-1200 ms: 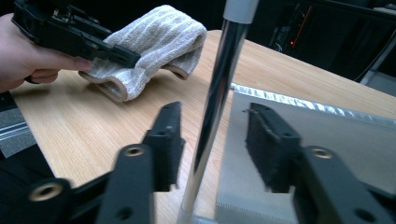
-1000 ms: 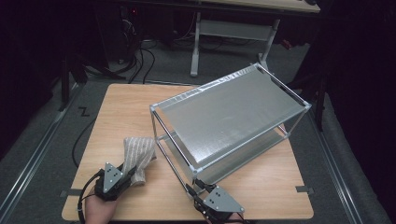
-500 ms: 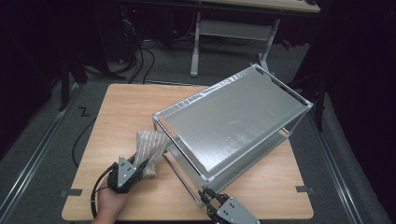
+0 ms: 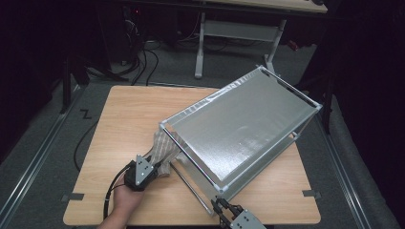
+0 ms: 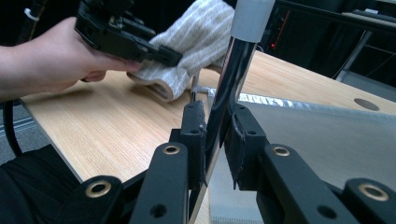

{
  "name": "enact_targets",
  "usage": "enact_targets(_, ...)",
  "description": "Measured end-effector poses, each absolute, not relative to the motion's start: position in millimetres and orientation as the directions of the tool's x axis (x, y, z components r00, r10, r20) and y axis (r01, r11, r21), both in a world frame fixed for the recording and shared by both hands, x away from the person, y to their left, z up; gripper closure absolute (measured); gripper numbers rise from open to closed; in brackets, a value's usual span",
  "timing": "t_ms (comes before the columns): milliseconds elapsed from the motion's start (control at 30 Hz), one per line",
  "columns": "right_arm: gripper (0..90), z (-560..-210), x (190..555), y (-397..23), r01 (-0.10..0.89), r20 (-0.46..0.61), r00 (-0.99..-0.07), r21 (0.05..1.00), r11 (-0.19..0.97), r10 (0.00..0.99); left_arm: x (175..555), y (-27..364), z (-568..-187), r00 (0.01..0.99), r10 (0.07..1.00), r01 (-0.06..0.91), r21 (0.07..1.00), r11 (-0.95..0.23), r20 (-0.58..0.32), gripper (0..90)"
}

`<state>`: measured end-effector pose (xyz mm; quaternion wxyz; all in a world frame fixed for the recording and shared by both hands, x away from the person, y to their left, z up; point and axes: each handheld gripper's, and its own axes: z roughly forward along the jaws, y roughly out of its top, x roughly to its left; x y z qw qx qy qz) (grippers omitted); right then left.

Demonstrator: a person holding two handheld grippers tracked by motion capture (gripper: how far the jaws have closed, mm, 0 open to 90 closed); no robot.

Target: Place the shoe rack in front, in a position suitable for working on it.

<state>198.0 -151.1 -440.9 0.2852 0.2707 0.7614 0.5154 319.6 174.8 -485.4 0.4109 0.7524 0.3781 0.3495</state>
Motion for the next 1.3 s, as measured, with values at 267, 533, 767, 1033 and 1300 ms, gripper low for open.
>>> enact_targets(267,77.6,-440.5,198.8,-150.4,0.115,-0.163,-0.690,0.937,0.330,0.705,328.2,179.5,-502.6,0.507,0.847,0.428,0.805,-0.410,0.162,69.8)
enact_targets(533,77.6,-440.6,200.5,-148.9,0.111,-0.162,-0.701,0.938,0.330,0.695,324.7,183.3,-499.3,0.487,0.856,0.393,0.831,-0.393,0.175,69.9)
enact_targets(767,77.6,-440.9,201.3,-148.4,0.109,-0.160,-0.702,0.939,0.326,0.694,320.8,182.7,-473.1,0.443,0.873,0.287,0.891,-0.352,0.202,70.0)
enact_targets(1033,77.6,-441.0,201.4,-148.1,0.109,-0.159,-0.702,0.939,0.325,0.694,315.9,182.5,-452.2,0.420,0.880,0.212,0.918,-0.334,0.224,70.0)
enact_targets(1300,77.5,-441.1,201.5,-148.0,0.107,-0.161,-0.702,0.939,0.326,0.694,330.2,183.9,-477.8,0.468,0.869,0.335,0.877,-0.345,0.163,70.1)
